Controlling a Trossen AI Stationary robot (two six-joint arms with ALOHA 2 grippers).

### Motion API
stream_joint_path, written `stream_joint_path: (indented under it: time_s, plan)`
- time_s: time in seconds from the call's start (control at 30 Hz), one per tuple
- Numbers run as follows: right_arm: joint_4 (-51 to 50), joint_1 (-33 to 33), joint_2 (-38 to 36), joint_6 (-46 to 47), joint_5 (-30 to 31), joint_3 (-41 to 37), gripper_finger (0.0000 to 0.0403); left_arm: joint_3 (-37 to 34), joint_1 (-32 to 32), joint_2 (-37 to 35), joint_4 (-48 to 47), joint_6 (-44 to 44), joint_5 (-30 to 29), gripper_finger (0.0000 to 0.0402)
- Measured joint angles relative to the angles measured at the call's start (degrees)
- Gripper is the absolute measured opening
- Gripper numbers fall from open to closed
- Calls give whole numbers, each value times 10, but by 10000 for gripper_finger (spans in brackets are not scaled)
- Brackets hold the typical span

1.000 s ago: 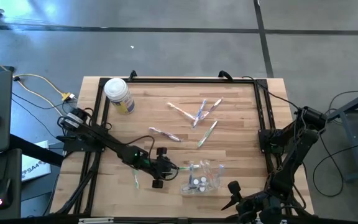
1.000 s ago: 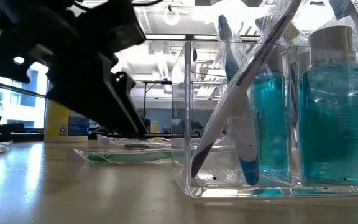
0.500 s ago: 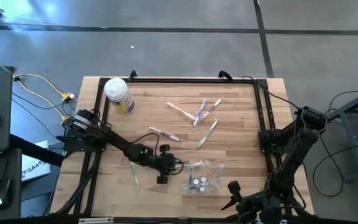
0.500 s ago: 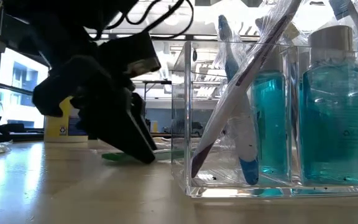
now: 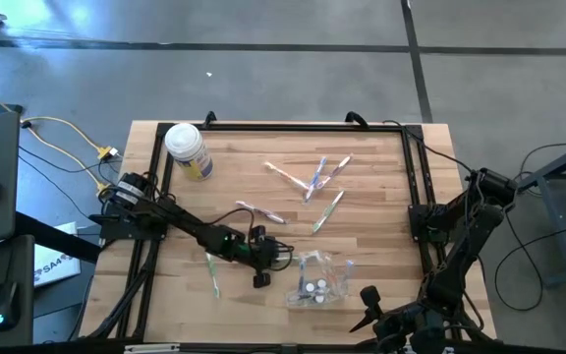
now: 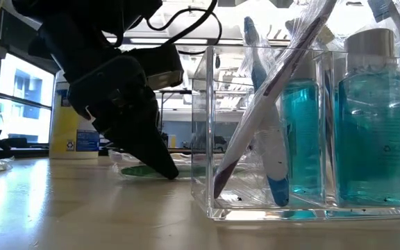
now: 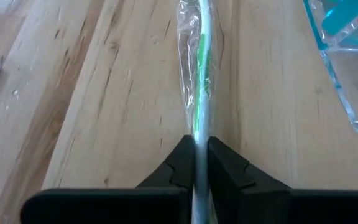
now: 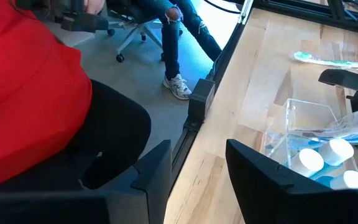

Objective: Pick & Place toothbrushing station
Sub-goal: Put the middle green toothbrush into the transparent bin

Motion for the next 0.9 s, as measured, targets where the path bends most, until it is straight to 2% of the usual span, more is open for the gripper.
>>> stream_joint_path:
  time_s: [0.3,0.43,0.7,0.9]
  plan:
    - [0,0,0,2,0,0,146,10,-5,0,-9,-17,-9,20]
    - [0,0,0,2,0,0,146,43,-19,0,-49,-17,-37,20]
    - [0,0,0,3,0,0,146,155,-42,-6,-310,-49,-110,19]
    - [1,0,0,5,0,0,146,246,-61,-15,-520,-112,-197,19]
